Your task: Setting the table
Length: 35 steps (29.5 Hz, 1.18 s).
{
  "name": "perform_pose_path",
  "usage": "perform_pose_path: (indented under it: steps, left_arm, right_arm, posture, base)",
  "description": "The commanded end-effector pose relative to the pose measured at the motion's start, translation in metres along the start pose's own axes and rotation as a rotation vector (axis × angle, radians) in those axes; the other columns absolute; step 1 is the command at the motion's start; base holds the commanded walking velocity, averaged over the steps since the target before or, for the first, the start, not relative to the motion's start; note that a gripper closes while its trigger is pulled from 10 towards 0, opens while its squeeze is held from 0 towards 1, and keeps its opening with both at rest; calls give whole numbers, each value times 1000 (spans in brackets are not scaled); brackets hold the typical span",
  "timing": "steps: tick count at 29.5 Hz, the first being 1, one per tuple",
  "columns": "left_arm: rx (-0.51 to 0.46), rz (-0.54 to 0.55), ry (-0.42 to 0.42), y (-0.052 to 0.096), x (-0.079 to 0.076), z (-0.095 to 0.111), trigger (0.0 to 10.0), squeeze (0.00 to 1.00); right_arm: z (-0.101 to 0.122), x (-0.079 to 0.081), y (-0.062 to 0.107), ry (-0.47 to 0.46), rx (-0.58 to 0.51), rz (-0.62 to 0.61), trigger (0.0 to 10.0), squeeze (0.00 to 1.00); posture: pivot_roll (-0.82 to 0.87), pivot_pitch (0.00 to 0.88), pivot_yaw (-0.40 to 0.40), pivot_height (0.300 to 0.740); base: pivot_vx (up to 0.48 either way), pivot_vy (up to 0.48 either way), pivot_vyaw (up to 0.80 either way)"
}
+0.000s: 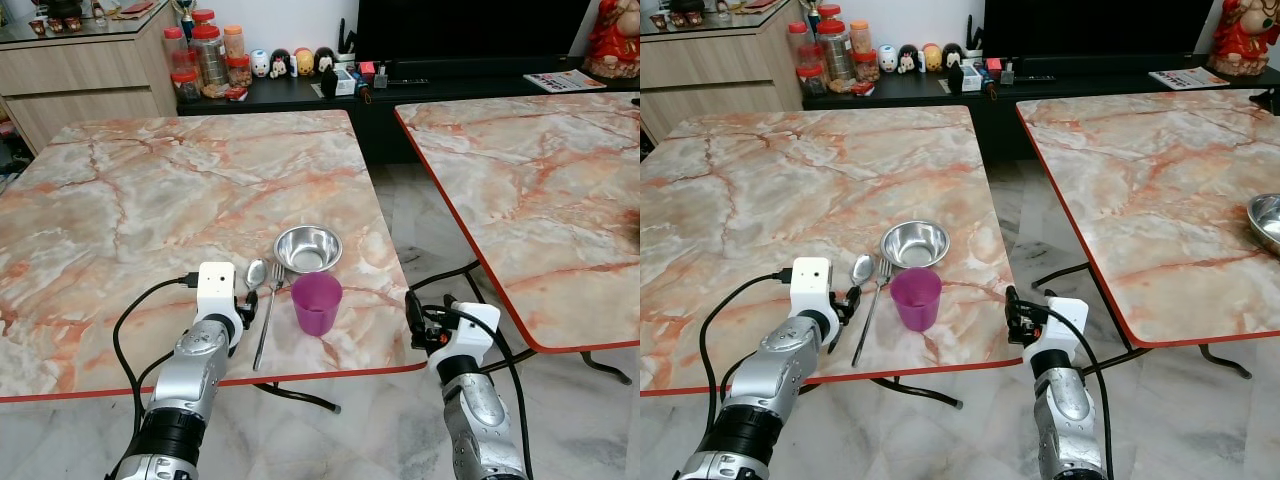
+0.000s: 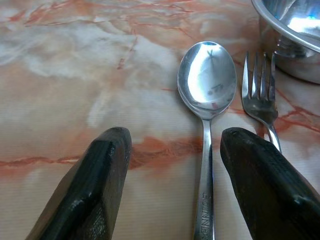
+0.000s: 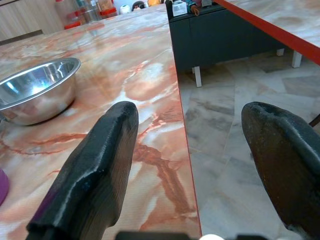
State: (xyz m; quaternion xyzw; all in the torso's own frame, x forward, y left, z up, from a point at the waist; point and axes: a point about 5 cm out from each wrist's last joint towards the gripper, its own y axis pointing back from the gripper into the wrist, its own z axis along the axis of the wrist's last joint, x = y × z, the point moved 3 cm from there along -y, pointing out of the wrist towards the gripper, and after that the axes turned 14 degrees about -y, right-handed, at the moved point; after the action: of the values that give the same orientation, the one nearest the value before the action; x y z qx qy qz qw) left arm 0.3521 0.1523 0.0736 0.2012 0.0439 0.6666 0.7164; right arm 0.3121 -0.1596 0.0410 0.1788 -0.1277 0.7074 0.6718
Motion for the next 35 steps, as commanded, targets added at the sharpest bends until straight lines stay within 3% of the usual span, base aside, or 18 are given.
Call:
perform_pose_path:
  steps: [1, 15, 35]
  left_arm:
    - [-8, -15, -24, 0, -1, 3, 10000, 0]
    - [7, -32, -81, 1, -6, 0, 10000, 0]
    - [80, -84, -68, 3, -14, -12, 10000, 0]
  right_arm:
    - [2, 2, -1, 4, -3, 8, 10000, 0]
    - [2, 2, -1, 1, -5, 8, 10000, 0]
    - [2, 2, 0, 2, -4, 8, 10000, 0]
  posture:
    - [-37, 0, 3, 740]
    - [-38, 0, 6, 740]
    - [-41, 0, 5, 740]
  base:
    - [0, 0, 0]
    - [0, 0, 0]
    - [0, 0, 0]
